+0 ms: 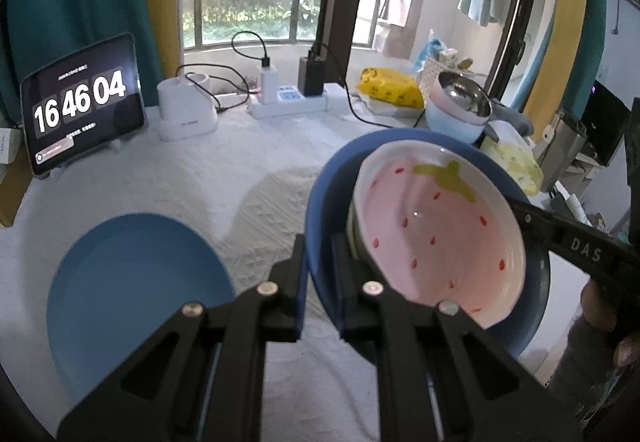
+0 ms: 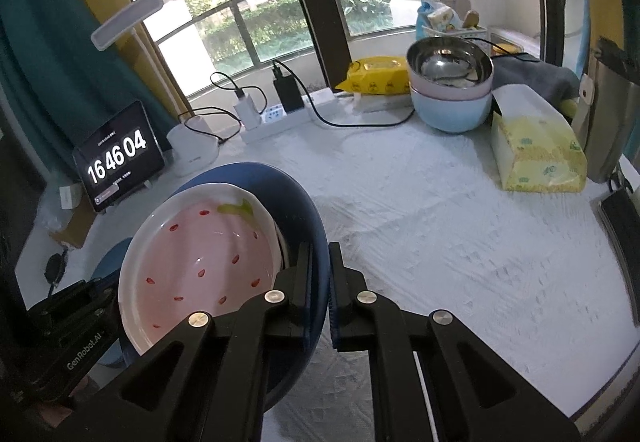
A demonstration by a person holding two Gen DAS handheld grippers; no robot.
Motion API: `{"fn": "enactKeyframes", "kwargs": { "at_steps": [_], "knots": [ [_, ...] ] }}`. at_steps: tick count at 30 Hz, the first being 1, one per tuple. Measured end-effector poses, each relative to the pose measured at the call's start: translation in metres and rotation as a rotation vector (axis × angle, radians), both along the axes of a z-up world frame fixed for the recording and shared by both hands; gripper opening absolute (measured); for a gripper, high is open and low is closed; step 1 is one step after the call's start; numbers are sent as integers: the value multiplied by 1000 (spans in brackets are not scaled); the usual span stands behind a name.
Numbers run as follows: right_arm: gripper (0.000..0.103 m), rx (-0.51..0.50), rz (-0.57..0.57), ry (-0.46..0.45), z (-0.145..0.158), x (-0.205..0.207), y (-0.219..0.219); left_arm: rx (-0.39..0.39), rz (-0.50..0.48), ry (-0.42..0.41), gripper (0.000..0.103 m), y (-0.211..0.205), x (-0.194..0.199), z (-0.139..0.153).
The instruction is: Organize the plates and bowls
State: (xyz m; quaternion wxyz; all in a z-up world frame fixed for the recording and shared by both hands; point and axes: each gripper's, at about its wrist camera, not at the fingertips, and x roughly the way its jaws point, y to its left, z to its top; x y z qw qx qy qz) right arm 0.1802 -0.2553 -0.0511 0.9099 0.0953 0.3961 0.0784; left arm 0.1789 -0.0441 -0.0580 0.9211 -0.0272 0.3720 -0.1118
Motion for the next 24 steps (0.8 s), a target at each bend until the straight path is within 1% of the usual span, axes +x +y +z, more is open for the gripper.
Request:
{"fn": "enactKeyframes", "kwargs": {
  "at_steps": [8, 24],
  "knots": [
    [8, -9, 28, -26, 13, -2, 21, -8, 27, -38, 10, 21, -8, 12],
    [8, -22, 73, -46, 28, 4, 65, -38, 77, -57, 11, 65, -11, 20]
  ]
}}
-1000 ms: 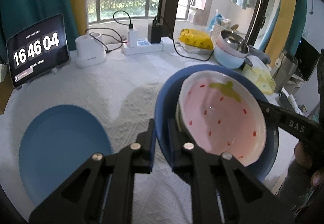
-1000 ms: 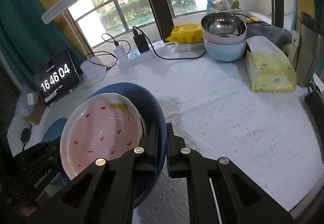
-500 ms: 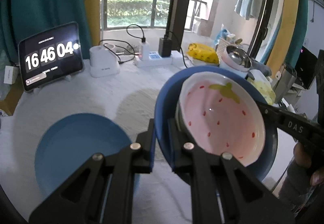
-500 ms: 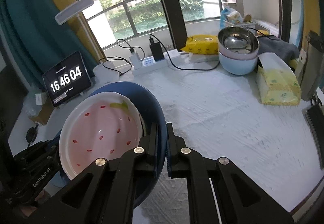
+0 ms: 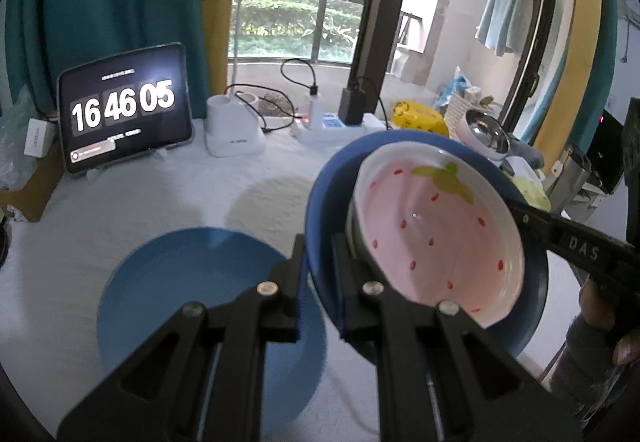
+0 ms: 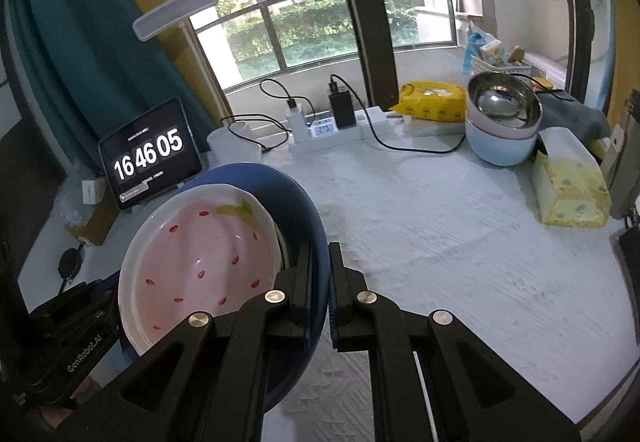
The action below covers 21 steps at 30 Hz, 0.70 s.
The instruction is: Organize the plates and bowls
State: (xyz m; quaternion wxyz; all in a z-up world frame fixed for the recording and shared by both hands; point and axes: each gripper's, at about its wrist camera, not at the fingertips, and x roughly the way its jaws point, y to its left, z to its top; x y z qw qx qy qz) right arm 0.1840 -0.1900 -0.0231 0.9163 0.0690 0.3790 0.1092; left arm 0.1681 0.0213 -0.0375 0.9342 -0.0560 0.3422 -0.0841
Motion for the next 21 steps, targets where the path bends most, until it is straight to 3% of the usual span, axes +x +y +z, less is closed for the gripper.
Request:
{"fn": "enactKeyframes", "kwargs": {
  "at_steps": [21],
  "knots": [
    [8, -7, 97, 14, -4, 16, 73, -18, 98, 3, 11, 70, -4, -5]
  ]
}}
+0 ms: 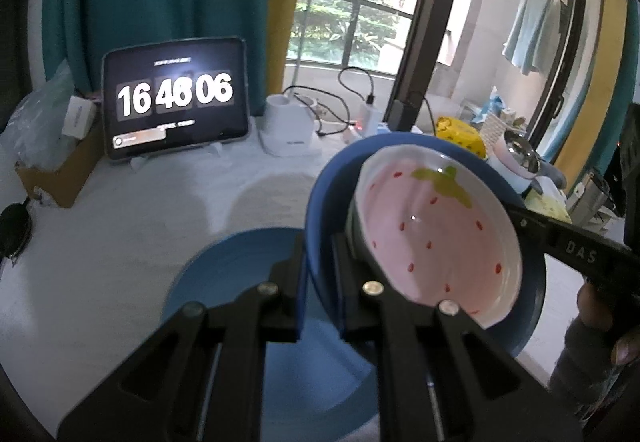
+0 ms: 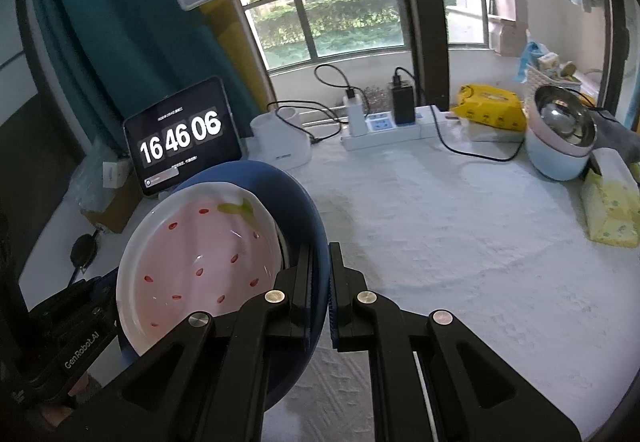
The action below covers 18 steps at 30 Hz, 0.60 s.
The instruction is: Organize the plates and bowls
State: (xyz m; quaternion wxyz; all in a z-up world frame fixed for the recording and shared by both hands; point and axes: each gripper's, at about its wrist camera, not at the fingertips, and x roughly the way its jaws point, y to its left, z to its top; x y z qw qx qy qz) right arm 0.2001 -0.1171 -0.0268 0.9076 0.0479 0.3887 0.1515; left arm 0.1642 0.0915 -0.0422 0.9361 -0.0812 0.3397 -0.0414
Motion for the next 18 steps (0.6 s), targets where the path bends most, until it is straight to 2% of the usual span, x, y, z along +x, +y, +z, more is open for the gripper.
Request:
{"fn": "enactKeyframes", "kwargs": {
  "at_steps": [18],
  "knots": [
    [8, -9, 64, 57, -24, 14, 55, -6, 63, 42, 11, 47, 1, -20]
  ]
}}
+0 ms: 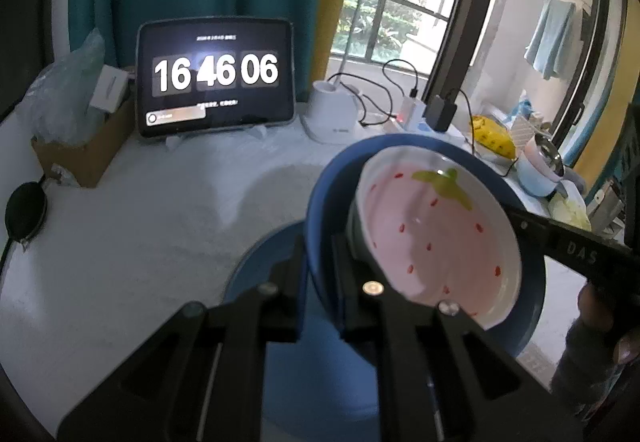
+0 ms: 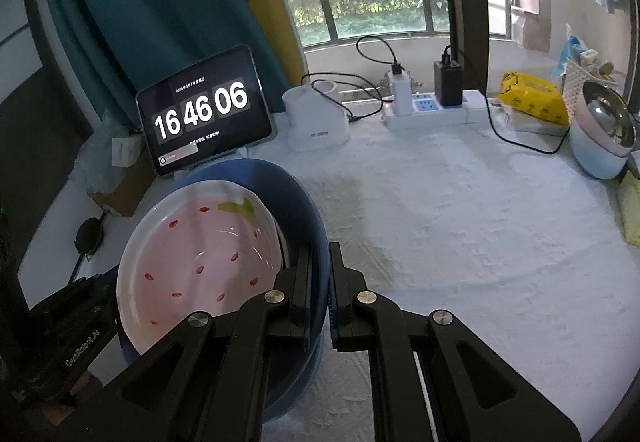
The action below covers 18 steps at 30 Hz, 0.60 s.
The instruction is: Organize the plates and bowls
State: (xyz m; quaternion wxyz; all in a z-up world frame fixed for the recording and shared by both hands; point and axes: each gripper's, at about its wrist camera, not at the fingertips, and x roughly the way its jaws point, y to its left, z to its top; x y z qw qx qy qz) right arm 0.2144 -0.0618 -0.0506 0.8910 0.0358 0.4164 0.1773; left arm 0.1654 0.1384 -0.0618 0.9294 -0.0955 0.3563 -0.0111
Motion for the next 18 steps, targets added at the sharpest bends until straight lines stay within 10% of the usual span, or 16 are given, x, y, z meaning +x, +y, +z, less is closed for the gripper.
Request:
{"fn": "enactKeyframes", "kwargs": {
  "at_steps": [18],
  "knots": [
    [9, -1, 14, 70, -23, 14, 13, 21, 5, 15, 12, 10, 7, -4]
  ]
}}
